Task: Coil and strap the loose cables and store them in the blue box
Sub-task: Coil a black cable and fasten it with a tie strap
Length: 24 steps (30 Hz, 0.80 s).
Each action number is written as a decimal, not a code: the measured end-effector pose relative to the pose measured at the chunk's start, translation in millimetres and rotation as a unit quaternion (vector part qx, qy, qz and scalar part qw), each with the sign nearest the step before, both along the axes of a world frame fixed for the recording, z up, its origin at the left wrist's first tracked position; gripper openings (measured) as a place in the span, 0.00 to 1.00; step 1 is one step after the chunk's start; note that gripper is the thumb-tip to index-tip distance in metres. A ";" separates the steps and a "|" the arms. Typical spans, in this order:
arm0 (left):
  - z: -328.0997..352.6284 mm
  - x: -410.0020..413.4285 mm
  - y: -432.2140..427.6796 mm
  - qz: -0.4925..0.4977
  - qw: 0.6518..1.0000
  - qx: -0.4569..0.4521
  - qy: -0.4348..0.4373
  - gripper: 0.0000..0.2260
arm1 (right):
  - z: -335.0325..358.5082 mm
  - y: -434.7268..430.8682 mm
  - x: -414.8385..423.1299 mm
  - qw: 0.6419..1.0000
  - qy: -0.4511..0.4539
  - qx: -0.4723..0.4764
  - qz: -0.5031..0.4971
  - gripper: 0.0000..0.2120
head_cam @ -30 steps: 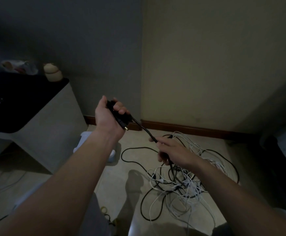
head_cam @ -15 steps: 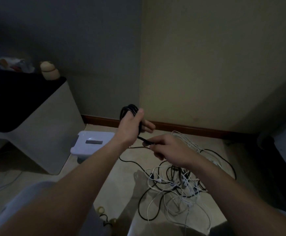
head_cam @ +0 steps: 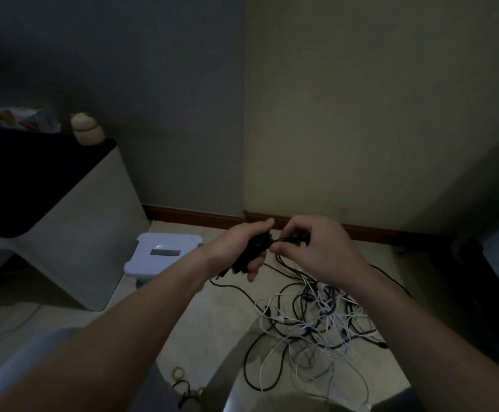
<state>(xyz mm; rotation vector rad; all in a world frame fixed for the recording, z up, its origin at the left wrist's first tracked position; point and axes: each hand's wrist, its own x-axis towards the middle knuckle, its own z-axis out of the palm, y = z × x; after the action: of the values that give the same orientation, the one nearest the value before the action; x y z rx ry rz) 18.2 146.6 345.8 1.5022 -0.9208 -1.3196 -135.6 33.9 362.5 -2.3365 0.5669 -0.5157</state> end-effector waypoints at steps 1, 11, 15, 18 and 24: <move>1.0 0.4 1.1 -0.011 1.000 -0.002 0.026 0.23 | 0.3 -0.7 -1.4 1.000 -0.001 0.005 -0.026 0.15; 9.8 -17.7 7.4 -0.067 0.988 -0.018 0.139 0.16 | -11.8 -16.8 -7.2 0.989 -0.049 0.133 -0.037 0.14; 15.9 -17.9 10.1 -0.063 0.980 -0.033 0.185 0.11 | -9.9 -25.5 -12.5 0.973 -0.077 0.215 -0.010 0.05; 19.2 -21.2 13.7 -0.048 0.968 -0.059 0.237 0.09 | -12.9 -20.3 -11.6 0.967 -0.053 0.248 -0.016 0.10; 28.5 -11.4 17.5 0.072 0.932 -0.103 0.340 0.07 | -34.8 2.3 -1.6 0.922 -0.084 0.377 0.014 0.16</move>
<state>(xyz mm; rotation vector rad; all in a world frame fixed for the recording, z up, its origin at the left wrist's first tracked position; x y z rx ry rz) 6.8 164.2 374.4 0.8305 -0.4657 -1.4393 -137.1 36.2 327.7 -1.5476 0.5272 -0.3856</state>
